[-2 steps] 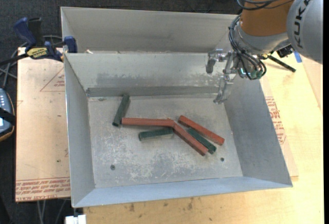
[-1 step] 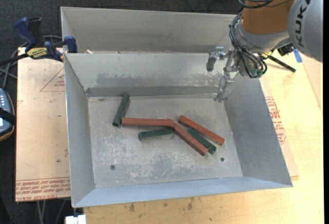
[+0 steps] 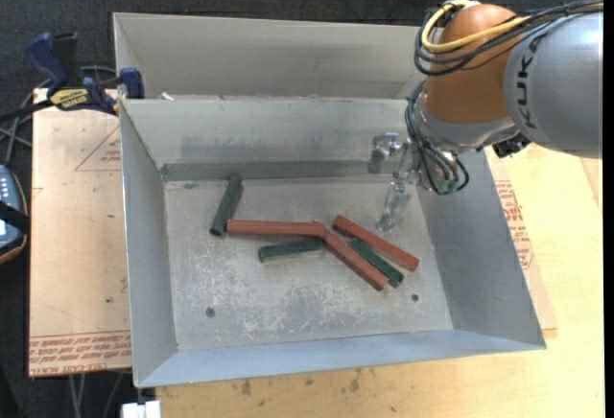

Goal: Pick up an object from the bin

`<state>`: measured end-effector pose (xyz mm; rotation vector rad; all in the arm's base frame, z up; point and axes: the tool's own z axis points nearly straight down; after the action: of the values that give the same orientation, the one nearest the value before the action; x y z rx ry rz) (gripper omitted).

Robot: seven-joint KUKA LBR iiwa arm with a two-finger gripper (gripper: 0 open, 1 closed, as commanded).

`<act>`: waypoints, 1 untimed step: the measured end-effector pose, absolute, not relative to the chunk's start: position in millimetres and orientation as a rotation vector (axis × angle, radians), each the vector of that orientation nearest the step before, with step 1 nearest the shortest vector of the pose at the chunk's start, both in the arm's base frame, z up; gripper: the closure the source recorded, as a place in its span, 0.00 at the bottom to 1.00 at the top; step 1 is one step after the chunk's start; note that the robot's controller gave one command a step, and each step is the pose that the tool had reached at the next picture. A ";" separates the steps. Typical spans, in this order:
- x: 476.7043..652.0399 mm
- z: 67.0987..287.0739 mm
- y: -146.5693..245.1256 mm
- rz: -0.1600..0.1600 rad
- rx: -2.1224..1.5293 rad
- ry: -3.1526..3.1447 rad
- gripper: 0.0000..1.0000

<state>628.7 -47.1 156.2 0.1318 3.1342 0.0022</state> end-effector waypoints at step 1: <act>596.4 156.7 -26.7 0.002 0.255 3.134 0.00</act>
Offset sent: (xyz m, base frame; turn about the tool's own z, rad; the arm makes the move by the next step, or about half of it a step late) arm -0.0351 0.0112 -0.0387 0.1273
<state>596.4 -26.7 156.7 0.2551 3.1337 0.0023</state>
